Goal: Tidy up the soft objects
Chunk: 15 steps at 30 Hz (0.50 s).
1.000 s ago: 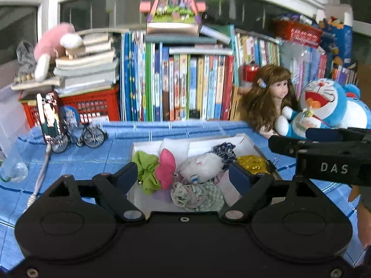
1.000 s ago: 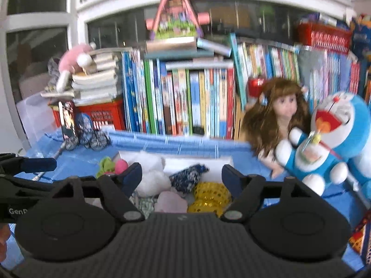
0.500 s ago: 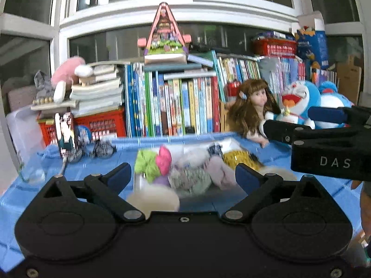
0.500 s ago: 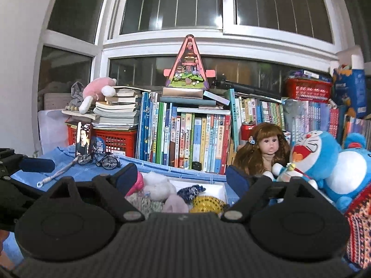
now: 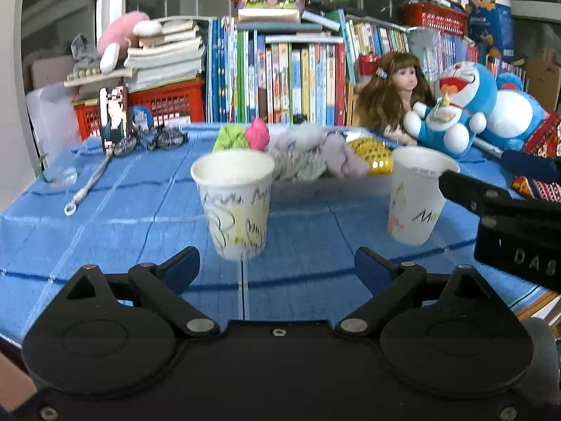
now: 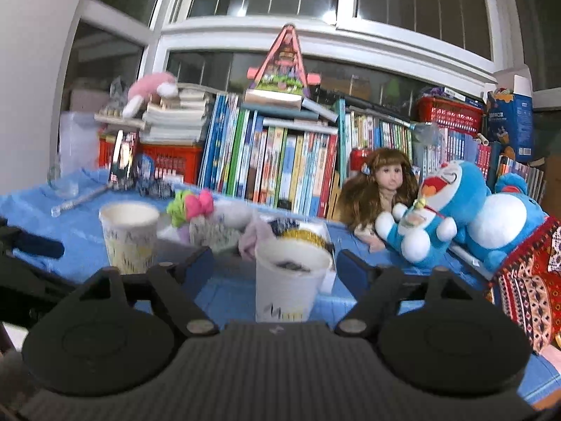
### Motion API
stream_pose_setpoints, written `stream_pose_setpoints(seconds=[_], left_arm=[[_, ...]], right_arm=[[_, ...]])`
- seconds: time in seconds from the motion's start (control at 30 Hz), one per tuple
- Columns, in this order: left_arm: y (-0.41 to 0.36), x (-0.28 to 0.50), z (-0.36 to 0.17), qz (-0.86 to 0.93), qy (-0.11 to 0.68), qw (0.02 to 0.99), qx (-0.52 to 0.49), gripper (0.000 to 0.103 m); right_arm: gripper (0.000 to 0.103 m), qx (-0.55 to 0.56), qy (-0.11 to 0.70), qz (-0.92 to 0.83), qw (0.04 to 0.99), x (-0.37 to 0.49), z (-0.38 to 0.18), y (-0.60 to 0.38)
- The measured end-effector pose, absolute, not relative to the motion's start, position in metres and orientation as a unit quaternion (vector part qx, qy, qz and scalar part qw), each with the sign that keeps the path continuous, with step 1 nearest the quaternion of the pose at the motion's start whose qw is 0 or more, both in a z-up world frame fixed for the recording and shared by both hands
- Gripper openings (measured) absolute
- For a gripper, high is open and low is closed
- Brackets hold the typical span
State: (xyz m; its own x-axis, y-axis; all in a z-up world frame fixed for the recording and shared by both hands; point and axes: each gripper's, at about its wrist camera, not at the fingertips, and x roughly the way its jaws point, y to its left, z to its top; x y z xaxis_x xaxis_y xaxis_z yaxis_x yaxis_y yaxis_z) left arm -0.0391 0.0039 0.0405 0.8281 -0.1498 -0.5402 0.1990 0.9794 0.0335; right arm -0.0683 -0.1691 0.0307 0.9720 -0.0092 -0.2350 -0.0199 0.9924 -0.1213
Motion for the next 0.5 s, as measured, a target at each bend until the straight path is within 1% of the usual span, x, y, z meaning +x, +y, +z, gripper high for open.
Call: stream_pose_setpoints(seconds=[0.07, 0.1, 0.13, 0.17, 0.2, 0.27, 0.33, 0.4, 0.43, 0.5], left_arm=[[0.004, -0.037, 0.035, -0.086, 0.284, 0.954, 0.043, 0.090], [0.004, -0.036, 0.032, -0.085, 0.286, 0.953, 0.044, 0.088], [0.003, -0.035, 0.030, -0.086, 0.289, 0.953, 0.045, 0.085], [0.002, -0.034, 0.027, -0.087, 0.292, 0.951, 0.046, 0.084], [0.001, -0.032, 0.025, -0.088, 0.296, 0.950, 0.047, 0.081], [-0.002, -0.029, 0.020, -0.090, 0.303, 0.947, 0.047, 0.075], [-0.005, -0.026, 0.016, -0.092, 0.310, 0.945, 0.045, 0.066], [-0.008, -0.023, 0.013, -0.095, 0.316, 0.943, 0.044, 0.062], [-0.010, -0.022, 0.011, -0.097, 0.317, 0.942, 0.045, 0.057], [-0.013, -0.019, 0.008, -0.099, 0.320, 0.941, 0.048, 0.050]], right_arm=[[0.073, -0.066, 0.127, 0.004, 0.990, -0.069, 0.023, -0.167], [0.071, -0.067, 0.133, 0.006, 0.989, -0.069, 0.020, -0.166], [0.067, -0.069, 0.139, 0.008, 0.988, -0.068, 0.016, -0.164], [0.062, -0.071, 0.145, 0.010, 0.987, -0.068, 0.012, -0.163], [0.059, -0.073, 0.151, 0.014, 0.986, -0.067, 0.008, -0.161], [0.048, -0.078, 0.160, 0.017, 0.984, -0.065, 0.002, -0.158], [0.042, -0.082, 0.168, 0.024, 0.982, -0.063, -0.004, -0.154], [0.038, -0.086, 0.175, 0.028, 0.980, -0.061, -0.009, -0.152], [0.035, -0.086, 0.179, 0.030, 0.980, -0.060, -0.011, -0.151], [0.032, -0.083, 0.187, 0.036, 0.978, -0.057, -0.014, -0.150]])
